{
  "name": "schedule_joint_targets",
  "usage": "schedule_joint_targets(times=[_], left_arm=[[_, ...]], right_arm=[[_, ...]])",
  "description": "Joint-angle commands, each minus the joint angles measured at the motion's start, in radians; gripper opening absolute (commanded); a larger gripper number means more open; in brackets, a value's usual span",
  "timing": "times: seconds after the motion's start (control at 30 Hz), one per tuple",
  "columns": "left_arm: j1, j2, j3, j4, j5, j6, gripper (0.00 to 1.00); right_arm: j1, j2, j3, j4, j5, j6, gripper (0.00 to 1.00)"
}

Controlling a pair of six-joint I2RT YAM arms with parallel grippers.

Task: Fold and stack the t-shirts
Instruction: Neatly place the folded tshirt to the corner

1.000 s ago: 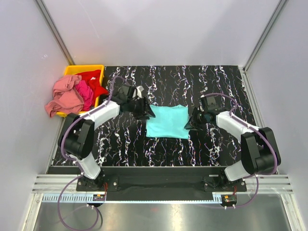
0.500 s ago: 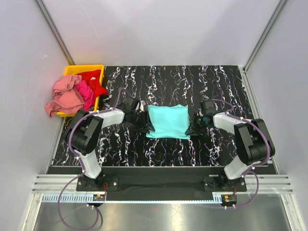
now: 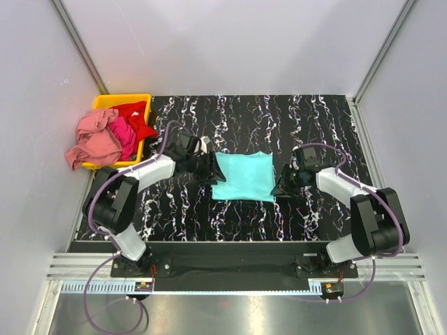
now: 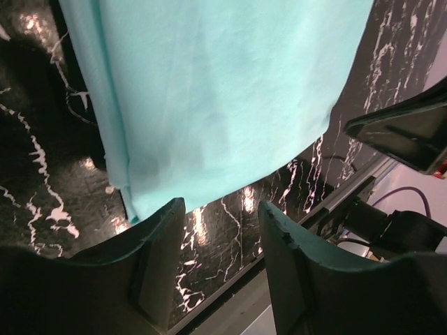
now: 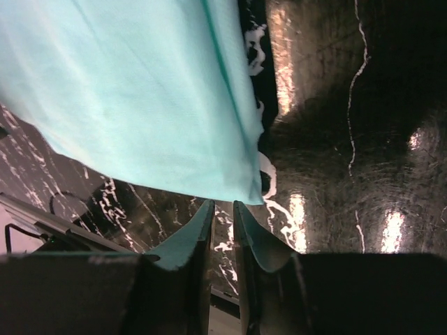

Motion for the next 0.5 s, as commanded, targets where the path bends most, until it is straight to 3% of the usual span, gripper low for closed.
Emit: schedule_joint_targets(times=[0.0,0.27,0.47], left_arm=[[0.002,0.036,0.007,0.087,0.04,-0.018,0.51],[0.002,0.125,0.043,-0.051,-0.121,0.007,0.51],[0.002,0.015,0.129,-0.184,-0.113,0.04,0.56]], right_arm=[[-0.001,0.037,-0.027,0.044,-0.019,-0.004,0.24],[-0.004,0.089,-0.033,0.035,0.122,-0.013,0.22],[-0.004,-0.015,0.024,-0.072,0.168,-0.016,0.22]])
